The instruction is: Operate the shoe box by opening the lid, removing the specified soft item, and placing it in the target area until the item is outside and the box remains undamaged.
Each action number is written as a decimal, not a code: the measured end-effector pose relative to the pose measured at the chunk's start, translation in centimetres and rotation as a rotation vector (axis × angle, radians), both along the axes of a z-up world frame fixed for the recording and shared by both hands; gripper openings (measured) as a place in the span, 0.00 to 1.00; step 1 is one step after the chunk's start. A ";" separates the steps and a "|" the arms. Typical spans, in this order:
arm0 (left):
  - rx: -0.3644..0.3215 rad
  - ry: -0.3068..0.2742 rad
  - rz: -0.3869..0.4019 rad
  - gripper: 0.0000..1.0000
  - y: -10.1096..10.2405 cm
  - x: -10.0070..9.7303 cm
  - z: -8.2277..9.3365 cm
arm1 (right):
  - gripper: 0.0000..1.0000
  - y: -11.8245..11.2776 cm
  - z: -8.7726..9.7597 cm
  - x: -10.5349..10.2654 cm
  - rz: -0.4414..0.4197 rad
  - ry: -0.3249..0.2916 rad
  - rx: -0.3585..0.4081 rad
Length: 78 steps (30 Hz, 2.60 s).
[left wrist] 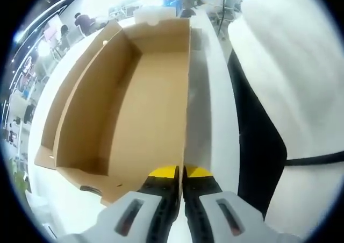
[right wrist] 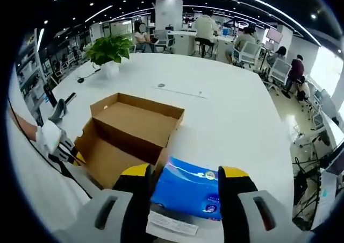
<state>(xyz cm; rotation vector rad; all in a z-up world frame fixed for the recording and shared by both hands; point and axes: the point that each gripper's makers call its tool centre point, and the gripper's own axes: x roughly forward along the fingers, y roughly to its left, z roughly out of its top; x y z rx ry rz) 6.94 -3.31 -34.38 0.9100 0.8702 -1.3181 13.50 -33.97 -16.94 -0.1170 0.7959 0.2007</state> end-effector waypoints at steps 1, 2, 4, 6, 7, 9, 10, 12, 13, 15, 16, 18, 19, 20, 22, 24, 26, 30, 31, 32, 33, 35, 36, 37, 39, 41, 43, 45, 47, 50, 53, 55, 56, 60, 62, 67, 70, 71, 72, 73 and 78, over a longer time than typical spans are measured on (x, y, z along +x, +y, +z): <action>0.002 0.005 0.003 0.02 0.0 0.0 0.0 | 0.49 0.1 0.2 0.0 -0.018 -0.002 0.016; 0.002 0.007 0.004 0.02 0.0 0.0 0.0 | 0.49 0.5 0.4 -0.2 -0.037 -0.005 0.053; 0.001 0.003 0.005 0.02 0.0 -0.1 0.0 | 0.52 1.2 1.0 -0.7 -0.026 -0.021 0.073; -0.002 -0.012 0.001 0.02 0.0 -0.2 0.0 | 0.54 1.0 1.5 -0.5 -0.052 -0.042 0.061; -0.004 -0.023 -0.004 0.02 0.0 -0.2 -0.1 | 0.55 0.8 1.8 -0.3 -0.070 -0.056 0.057; -0.005 -0.027 -0.004 0.03 0.0 -0.2 -0.1 | 0.56 0.8 2.1 -0.1 -0.086 -0.064 0.059; -0.004 -0.025 0.003 0.03 0.0 -0.1 -0.1 | 0.57 0.9 2.8 0.5 -0.107 -0.079 0.078; -0.005 -0.024 -0.002 0.03 0.0 -0.1 -0.1 | 0.55 1.3 3.4 1.1 -0.123 -0.090 0.123; -0.006 -0.022 -0.004 0.03 0.0 0.0 -0.1 | 0.54 1.4 3.6 1.4 -0.130 -0.091 0.132; -0.006 -0.018 -0.006 0.02 0.0 -0.1 -0.1 | 0.54 1.9 3.9 2.0 -0.126 -0.095 0.140; -0.006 -0.018 -0.010 0.02 0.0 -0.1 -0.1 | 0.54 3.0 4.2 2.6 -0.060 -0.123 0.143; -0.006 -0.016 -0.009 0.02 0.0 0.0 -0.1 | 0.50 3.3 4.1 2.4 -0.076 -0.108 0.129; -0.008 -0.019 -0.009 0.02 0.0 0.0 -0.1 | 0.44 3.9 3.5 1.9 -0.064 -0.052 0.138; -0.009 -0.025 -0.013 0.02 0.0 -0.1 -0.1 | 0.42 3.8 3.4 2.1 -0.069 -0.046 0.132; -0.011 -0.028 -0.016 0.02 0.0 -0.1 -0.1 | 0.44 3.3 4.5 3.5 -0.107 -0.110 0.107; -0.012 -0.018 -0.014 0.02 0.0 0.0 0.0 | 0.46 3.3 5.5 4.3 -0.107 -0.148 0.108; -0.003 0.003 -0.009 0.02 0.0 0.0 0.0 | 0.44 3.1 6.1 5.5 -0.105 -0.163 0.073; -0.002 0.000 -0.007 0.02 0.0 -0.1 0.0 | 0.39 4.7 4.4 6.2 -0.003 -0.095 0.086; -0.003 0.000 -0.005 0.02 0.0 -0.1 0.0 | 0.36 4.6 4.4 6.3 0.034 -0.103 0.034; -0.003 0.001 -0.004 0.02 0.0 -0.1 0.0 | 0.34 4.0 4.4 6.4 0.045 -0.106 -0.017; -0.003 0.001 -0.004 0.02 0.0 -0.1 0.0 | 0.34 3.9 4.4 6.6 0.047 -0.109 -0.031; -0.004 0.001 -0.003 0.02 0.0 -0.1 0.0 | 0.44 3.6 4.4 6.9 0.053 -0.115 -0.059; -0.004 0.000 -0.003 0.02 0.0 -0.1 0.0 | 0.49 3.4 4.4 7.0 0.056 -0.118 -0.073; -0.007 -0.005 0.001 0.02 0.0 -0.1 0.0 | 0.46 4.0 4.0 7.5 0.028 -0.080 0.009; -0.011 -0.014 0.003 0.03 0.0 -0.1 0.0 | 0.30 4.4 3.7 8.0 0.029 -0.069 0.043; -0.013 -0.021 0.003 0.03 0.0 0.0 0.0 | 0.28 3.4 2.4 9.0 -0.032 -0.038 0.016; -0.011 -0.014 0.002 0.03 0.0 0.0 0.1 | 0.30 3.1 1.9 9.6 -0.036 -0.033 0.014; -0.008 -0.007 0.002 0.02 0.0 0.1 0.0 | 0.31 3.3 1.6 9.8 -0.036 -0.019 0.037; -0.009 -0.005 0.002 0.02 0.0 0.1 0.0 | 0.31 3.5 1.7 10.4 -0.060 -0.045 0.091; -0.005 -0.002 0.002 0.02 0.0 0.1 0.0 | 0.34 2.7 1.3 10.6 -0.112 -0.027 0.070; -0.005 -0.001 0.005 0.02 0.0 0.1 0.0 | 0.36 2.7 1.3 10.8 -0.138 -0.029 0.082; -0.006 -0.003 0.006 0.02 0.0 0.0 0.0 | 0.36 3.4 1.1 11.4 -0.165 -0.029 0.116; -0.006 -0.003 0.006 0.02 0.0 0.1 0.0 | 0.36 3.8 1.1 11.5 -0.153 -0.038 0.114; -0.011 -0.001 0.008 0.02 0.0 0.1 0.0 | 0.45 5.1 1.3 12.6 -0.105 -0.056 0.140; -0.009 -0.005 0.006 0.03 0.0 0.1 0.0 | 0.38 4.9 1.1 13.2 -0.126 -0.038 0.154; -0.006 -0.004 0.008 0.03 0.1 0.0 0.0 | 0.19 5.2 0.6 13.2 -0.082 -0.008 0.113; -0.009 -0.011 0.010 0.03 0.1 0.0 0.0 | 0.22 4.5 0.0 13.0 -0.114 0.046 0.120; -0.010 -0.016 0.009 0.03 0.1 0.0 0.0 | 0.22 4.5 -0.3 12.9 -0.130 0.070 0.136; -0.009 -0.018 0.010 0.03 0.1 0.0 0.0 | 0.22 4.6 -0.6 13.1 -0.143 0.082 0.160; -0.009 -0.018 0.011 0.03 0.1 0.0 0.0 | 0.23 4.5 -0.9 13.1 -0.156 0.090 0.167; -0.011 -0.017 0.014 0.03 0.1 0.1 0.0 | 0.22 4.6 -2.4 14.1 -0.167 0.110 0.132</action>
